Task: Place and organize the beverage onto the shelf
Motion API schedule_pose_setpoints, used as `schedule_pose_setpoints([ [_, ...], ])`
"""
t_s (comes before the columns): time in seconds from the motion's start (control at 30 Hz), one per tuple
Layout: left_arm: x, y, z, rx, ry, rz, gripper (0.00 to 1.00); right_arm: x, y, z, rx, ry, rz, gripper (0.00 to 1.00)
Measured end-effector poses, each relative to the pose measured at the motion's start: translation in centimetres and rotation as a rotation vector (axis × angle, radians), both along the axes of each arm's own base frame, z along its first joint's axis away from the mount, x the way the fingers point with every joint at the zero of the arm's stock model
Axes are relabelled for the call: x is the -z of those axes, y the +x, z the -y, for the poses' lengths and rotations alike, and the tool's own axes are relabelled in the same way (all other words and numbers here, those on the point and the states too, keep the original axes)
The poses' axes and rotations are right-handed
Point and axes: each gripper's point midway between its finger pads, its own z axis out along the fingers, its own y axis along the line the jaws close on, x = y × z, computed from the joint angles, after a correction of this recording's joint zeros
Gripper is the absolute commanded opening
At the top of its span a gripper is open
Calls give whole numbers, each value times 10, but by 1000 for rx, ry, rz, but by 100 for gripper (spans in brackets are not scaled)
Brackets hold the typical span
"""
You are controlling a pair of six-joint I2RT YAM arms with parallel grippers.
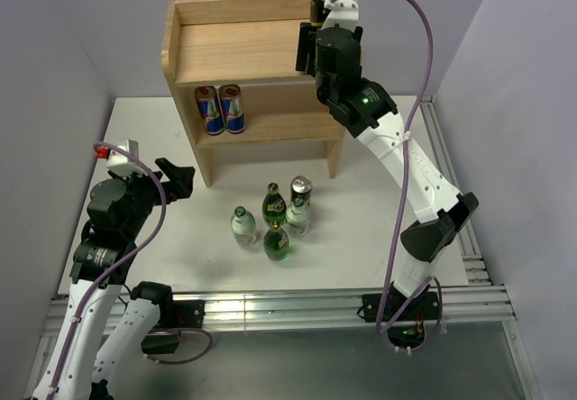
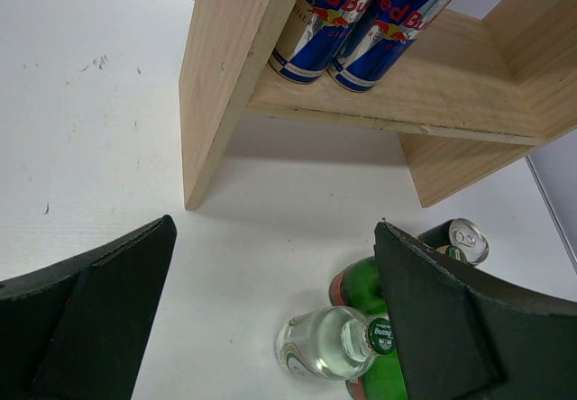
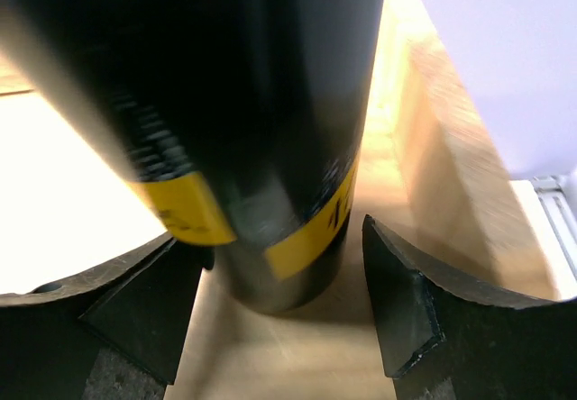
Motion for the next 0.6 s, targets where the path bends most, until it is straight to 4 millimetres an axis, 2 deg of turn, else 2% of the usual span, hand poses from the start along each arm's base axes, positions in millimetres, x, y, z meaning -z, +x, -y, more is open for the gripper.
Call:
schedule_pose_setpoints([
  [0.17, 0, 0, 0, 3, 0, 0, 99, -3, -9, 17, 57, -9, 4, 76],
  [0.4, 1, 1, 1, 5, 0, -6, 99, -3, -13, 19, 74, -11, 10, 78],
  [0.5, 2, 1, 1, 5, 1, -7, 99, -3, -13, 14, 49, -2, 9, 100],
  [0.6, 2, 1, 1, 5, 1, -7, 99, -1, -14, 6, 8, -4, -2, 100],
])
